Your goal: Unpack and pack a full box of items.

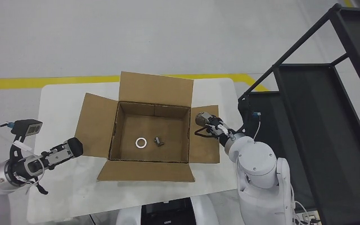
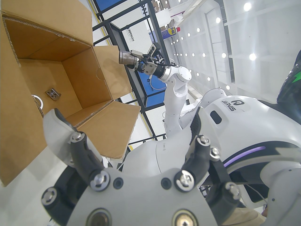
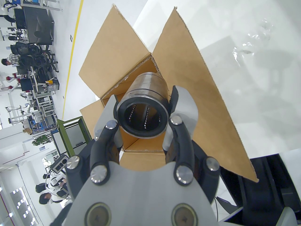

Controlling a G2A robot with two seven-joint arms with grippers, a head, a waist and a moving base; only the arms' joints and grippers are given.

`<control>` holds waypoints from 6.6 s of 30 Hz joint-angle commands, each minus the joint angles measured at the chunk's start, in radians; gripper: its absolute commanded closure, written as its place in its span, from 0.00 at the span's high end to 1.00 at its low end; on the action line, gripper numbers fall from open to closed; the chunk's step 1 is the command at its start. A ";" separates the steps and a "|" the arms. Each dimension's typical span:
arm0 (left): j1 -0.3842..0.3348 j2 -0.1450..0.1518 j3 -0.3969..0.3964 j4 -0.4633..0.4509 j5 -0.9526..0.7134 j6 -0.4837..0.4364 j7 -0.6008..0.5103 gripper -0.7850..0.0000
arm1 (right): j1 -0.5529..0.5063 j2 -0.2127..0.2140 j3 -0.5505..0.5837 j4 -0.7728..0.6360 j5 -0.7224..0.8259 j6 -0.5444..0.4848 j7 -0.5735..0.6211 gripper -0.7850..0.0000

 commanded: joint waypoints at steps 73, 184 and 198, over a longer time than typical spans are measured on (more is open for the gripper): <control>0.000 0.000 0.000 0.000 0.000 0.000 0.000 1.00 | 0.023 0.071 0.171 0.530 -0.048 0.095 -0.153 0.00; 0.000 0.000 0.000 0.000 0.000 0.000 0.000 1.00 | 0.230 0.123 -0.414 0.238 -0.308 -0.041 0.090 1.00; 0.000 0.000 0.000 0.000 0.000 0.000 0.000 1.00 | 0.330 0.109 -0.467 0.399 -0.316 -0.072 0.120 1.00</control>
